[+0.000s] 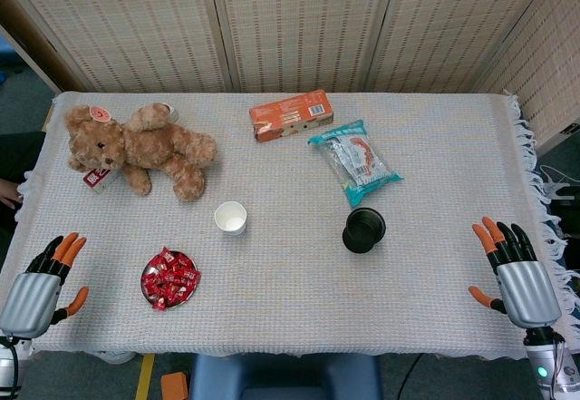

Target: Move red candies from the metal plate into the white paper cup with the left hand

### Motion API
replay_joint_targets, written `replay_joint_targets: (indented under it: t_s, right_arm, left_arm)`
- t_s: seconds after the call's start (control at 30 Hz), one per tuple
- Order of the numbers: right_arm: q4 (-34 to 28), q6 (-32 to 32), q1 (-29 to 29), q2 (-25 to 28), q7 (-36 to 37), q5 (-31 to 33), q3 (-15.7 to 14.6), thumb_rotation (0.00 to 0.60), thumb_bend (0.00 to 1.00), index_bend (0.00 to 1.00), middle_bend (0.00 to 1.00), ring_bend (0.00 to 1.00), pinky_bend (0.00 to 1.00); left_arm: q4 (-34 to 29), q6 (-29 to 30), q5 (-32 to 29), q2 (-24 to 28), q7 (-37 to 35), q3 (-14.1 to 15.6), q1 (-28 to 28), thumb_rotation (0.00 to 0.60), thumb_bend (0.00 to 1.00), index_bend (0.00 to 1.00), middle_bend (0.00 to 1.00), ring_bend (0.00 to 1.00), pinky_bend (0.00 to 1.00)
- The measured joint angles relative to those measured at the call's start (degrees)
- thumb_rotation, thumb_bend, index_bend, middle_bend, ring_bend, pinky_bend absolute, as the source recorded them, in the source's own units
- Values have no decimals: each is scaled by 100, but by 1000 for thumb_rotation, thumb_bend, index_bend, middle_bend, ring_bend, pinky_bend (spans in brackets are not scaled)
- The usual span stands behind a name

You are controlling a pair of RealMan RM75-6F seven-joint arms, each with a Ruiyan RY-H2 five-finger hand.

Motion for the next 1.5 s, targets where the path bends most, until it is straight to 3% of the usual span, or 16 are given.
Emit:
replay_joint_targets:
  t_s: [0.13,0.37,0.6,0.9,1.1,1.5]
  right_arm:
    - [-3,33,-9,0,3,-10,9,600,0,0,0,0,0]
    - [-15,8,-21,34,35,32,10,600,0,0,0,0,0]
    - [-18,-74,18,28,3,25,6,600,0,0,0,0,0]
    - [-4,-192,62,9,-27,111,17,600,0,0,0,0,0]
    - [-11,-222,71,25,8,117,7,600,0,0,0,0,0]
    - [-9,-270,84,25,3,199,29,600,0,0,0,0,0]
  left_arm:
    - [-12,-14,34,1,-29,22,-8,600,367,0,0,0,219]
    - [-186,-268,375,-17,-162,309,-84,600,367,0,0,0,350]
    - [-452,-819,323,-285,933,411,-229,600,367,0,0,3,553]
    - [-665,-1552,-246,-881,2278,282,-504,600,371,0,0,6,653]
    - [-520,-1871,-621,-1304,2799,131,-737,600,367,0,0,85,764]
    - [-298,-2181,-899,-1480,2713,52,-1020,600,368,25,42,124,864]
